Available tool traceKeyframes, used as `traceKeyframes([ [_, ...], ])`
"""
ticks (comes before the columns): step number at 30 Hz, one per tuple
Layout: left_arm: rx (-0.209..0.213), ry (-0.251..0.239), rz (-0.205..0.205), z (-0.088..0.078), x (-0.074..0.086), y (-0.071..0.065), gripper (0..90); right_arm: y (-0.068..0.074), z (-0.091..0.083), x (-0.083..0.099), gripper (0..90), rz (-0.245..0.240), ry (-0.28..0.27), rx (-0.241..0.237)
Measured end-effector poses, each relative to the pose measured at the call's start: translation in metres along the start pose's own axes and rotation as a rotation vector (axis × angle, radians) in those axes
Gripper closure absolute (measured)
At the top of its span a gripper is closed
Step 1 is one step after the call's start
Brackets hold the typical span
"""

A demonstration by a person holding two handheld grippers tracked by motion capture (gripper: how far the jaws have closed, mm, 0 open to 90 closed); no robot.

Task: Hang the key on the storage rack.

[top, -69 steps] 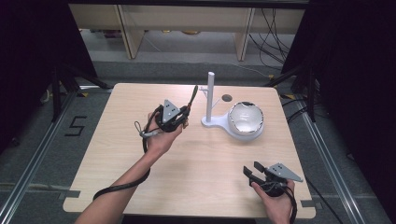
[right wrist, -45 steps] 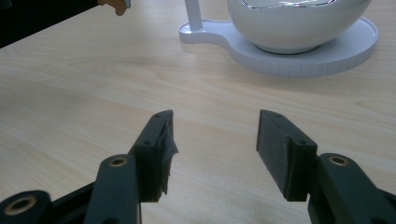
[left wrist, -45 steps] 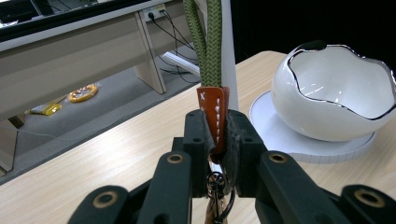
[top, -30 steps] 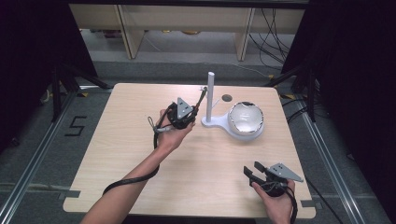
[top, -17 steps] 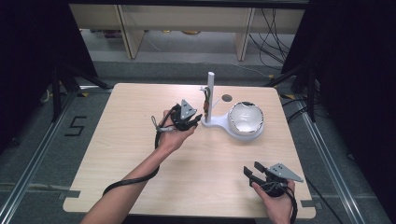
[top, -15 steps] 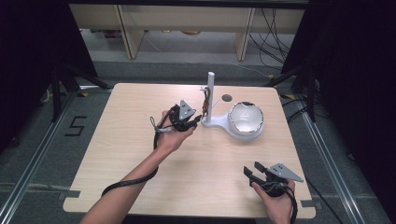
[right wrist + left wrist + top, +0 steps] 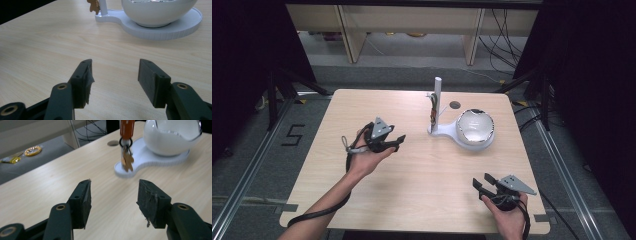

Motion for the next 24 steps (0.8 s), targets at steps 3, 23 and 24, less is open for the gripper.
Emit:
traceKeyframes([
  [3,-0.010,0.012,-0.009,-0.011,0.025,0.009,43.0,0.000,0.000,0.000,45.9,-0.004,0.004,0.001],
  [23,-0.121,-0.044,-0.211,-0.070,0.158,0.036,41.8,0.004,0.003,0.002,45.5,0.027,0.012,-0.005],
  [24,-0.123,-0.054,-0.208,-0.071,0.160,0.036,41.8,0.002,0.004,0.001,45.4,0.011,0.010,0.006],
])
Point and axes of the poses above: each handheld gripper's, and its own axes: z roughly forward along the jaws, x roughly out of its underside, y roughly to its left, the point moved 9 cm from there along z, roughly forward along the jaws, and after that the axes turned 15 degrees about y, right-handed, at the moved point
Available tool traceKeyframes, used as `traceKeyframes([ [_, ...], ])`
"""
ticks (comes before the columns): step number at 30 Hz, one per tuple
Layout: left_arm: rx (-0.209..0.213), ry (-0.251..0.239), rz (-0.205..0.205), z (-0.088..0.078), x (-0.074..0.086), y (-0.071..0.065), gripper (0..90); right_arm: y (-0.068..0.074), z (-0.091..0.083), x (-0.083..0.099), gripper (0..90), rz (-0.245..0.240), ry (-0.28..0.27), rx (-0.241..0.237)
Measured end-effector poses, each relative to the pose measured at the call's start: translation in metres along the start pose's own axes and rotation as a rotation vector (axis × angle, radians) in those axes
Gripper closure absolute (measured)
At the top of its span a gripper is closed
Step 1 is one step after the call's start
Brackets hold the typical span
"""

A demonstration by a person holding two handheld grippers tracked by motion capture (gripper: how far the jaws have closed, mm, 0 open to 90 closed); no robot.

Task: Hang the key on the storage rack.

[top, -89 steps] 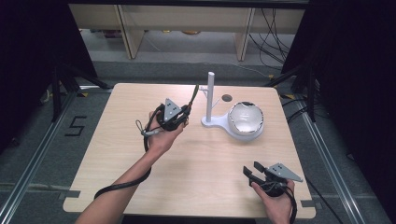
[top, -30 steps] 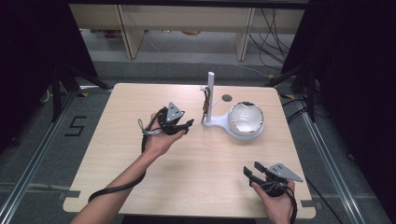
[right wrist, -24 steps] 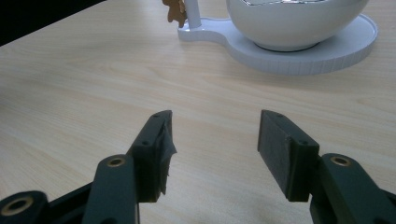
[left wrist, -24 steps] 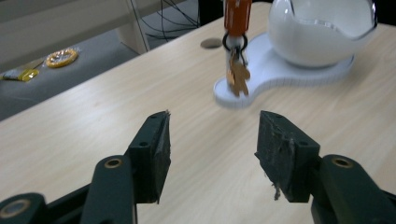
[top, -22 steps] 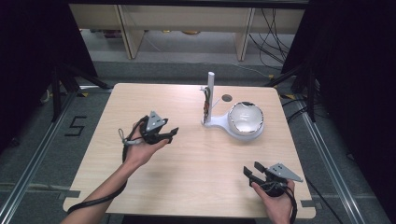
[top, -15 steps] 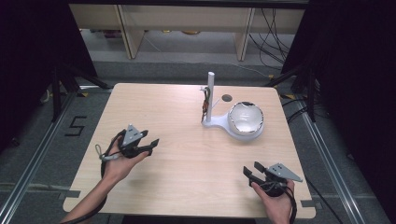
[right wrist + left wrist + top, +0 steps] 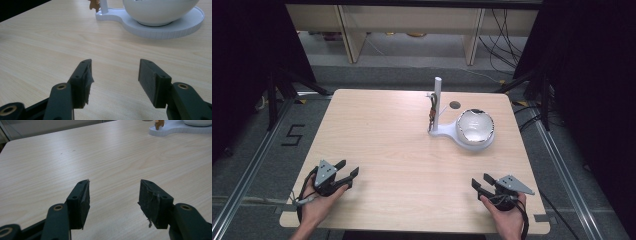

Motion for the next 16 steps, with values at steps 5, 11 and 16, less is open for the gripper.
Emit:
traceKeyframes([
  [5,-0.022,-0.028,-0.033,-0.0048,0.0051,0.0030,41.1,-0.0011,0.0003,0.0004,45.2,-0.019,0.000,0.006],
  [11,-0.028,-0.050,-0.051,-0.0085,0.0060,0.0052,39.2,-0.0004,-0.0004,-0.0017,45.2,-0.023,-0.022,0.002],
  [16,-0.043,-0.048,-0.058,-0.0083,0.0062,0.0051,37.1,0.0013,-0.0011,0.0017,44.5,0.017,0.000,0.001],
])
Point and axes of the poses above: each handheld gripper's, and its own axes: z roughly forward along the jaws, x roughly out of its underside, y roughly to its left, the point moved 9 cm from there along z, roughly forward along the jaws, and after that the axes turned 15 degrees about y, right-handed, at the moved point
